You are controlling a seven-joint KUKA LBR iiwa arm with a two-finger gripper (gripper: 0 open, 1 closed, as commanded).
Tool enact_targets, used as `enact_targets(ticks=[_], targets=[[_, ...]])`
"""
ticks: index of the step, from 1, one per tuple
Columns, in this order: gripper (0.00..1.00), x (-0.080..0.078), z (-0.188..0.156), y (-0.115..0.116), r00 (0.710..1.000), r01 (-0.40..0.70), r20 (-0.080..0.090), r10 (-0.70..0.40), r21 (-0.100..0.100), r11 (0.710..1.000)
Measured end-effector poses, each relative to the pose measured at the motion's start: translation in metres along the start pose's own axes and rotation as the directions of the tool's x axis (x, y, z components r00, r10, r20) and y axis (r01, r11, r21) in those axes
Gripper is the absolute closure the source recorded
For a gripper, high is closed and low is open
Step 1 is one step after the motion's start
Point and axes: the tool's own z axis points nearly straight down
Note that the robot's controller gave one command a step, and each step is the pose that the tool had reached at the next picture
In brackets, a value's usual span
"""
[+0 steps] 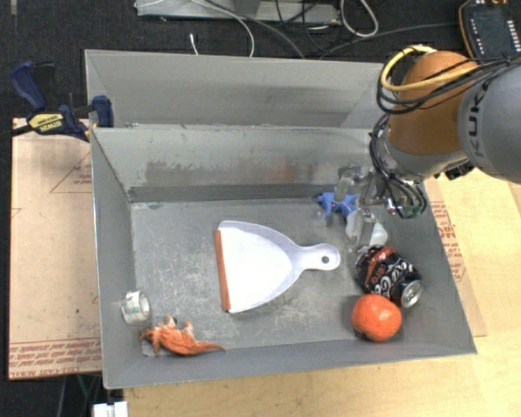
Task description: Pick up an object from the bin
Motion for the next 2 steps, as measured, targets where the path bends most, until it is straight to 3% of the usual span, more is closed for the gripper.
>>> enact_targets(ticks=[1, 2], targets=[[0.0, 0.036, 0.063, 0.082, 0.993, 0.116, -0.003, -0.116, -0.003, 0.993], [0.0, -0.006, 0.063, 0.02, 0.944, -0.329, 0.006, 0.329, -0.01, 0.944]])
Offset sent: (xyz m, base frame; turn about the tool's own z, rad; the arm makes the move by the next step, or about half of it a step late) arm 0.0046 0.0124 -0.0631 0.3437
